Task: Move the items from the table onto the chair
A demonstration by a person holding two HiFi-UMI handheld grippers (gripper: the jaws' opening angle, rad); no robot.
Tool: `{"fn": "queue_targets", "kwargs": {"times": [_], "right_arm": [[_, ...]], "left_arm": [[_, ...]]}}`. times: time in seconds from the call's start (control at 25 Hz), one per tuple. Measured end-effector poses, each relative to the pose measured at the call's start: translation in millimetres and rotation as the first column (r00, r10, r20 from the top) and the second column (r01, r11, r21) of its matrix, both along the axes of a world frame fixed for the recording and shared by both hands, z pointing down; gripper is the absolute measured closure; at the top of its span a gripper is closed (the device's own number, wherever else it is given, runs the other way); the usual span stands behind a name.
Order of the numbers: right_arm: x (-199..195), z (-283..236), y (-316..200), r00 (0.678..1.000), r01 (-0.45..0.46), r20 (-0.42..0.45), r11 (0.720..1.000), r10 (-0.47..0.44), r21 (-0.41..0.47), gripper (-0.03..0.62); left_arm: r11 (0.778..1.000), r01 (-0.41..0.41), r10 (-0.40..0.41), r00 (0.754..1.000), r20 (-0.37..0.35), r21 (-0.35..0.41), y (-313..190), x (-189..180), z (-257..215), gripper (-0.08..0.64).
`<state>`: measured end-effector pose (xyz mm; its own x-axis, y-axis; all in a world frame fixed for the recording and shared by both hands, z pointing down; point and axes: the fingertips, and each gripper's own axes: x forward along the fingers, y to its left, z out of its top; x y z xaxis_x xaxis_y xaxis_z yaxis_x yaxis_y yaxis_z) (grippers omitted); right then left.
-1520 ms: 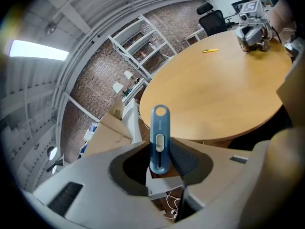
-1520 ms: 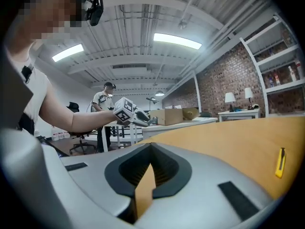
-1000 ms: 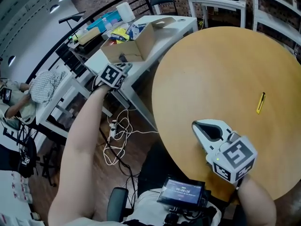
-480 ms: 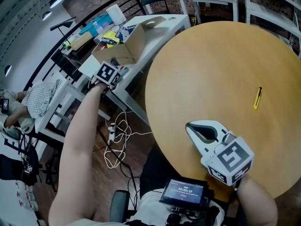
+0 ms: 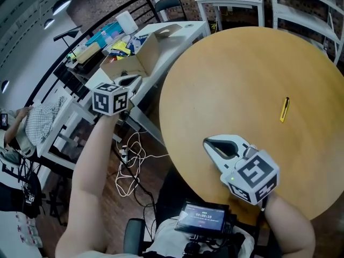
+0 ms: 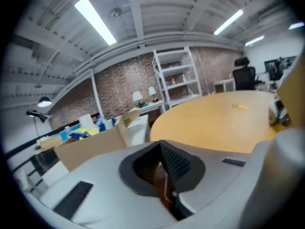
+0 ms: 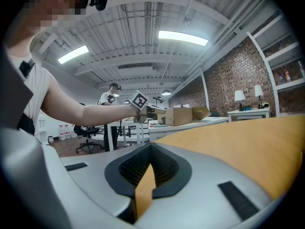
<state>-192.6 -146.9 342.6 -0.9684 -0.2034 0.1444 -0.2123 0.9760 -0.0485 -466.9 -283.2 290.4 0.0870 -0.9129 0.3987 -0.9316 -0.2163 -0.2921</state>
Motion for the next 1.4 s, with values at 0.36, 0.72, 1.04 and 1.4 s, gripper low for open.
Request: {"fn": "queue_targets", "kwargs": {"times": [0.36, 0.72, 1.04, 1.4], "right_arm": [[12, 4, -15, 0.997, -0.075, -0.013, 0.997, 0.075, -0.006, 0.586], [114, 1, -32, 0.958, -0.286, -0.006, 0.958, 0.286, -0.004, 0.584], [190, -1, -36, 0.905, -0.425, 0.001, 0.905, 0.425, -0.004, 0.586], [232, -1, -32, 0.872, -0.489, 0.004, 0.872, 0.489, -0.004, 0.586]], "left_arm": [[0.865, -0.435, 0.496, 0.814, -0.301, 0.250, 67, 240, -19, 0.560], [0.759, -0.603, 0.646, 0.649, -0.401, 0.246, 85, 361, 15, 0.558], [0.664, -0.708, 0.732, 0.550, -0.402, 0.239, 92, 438, 30, 0.558], [0.629, -0.744, 0.754, 0.513, -0.411, 0.226, 95, 473, 38, 0.558]]}}
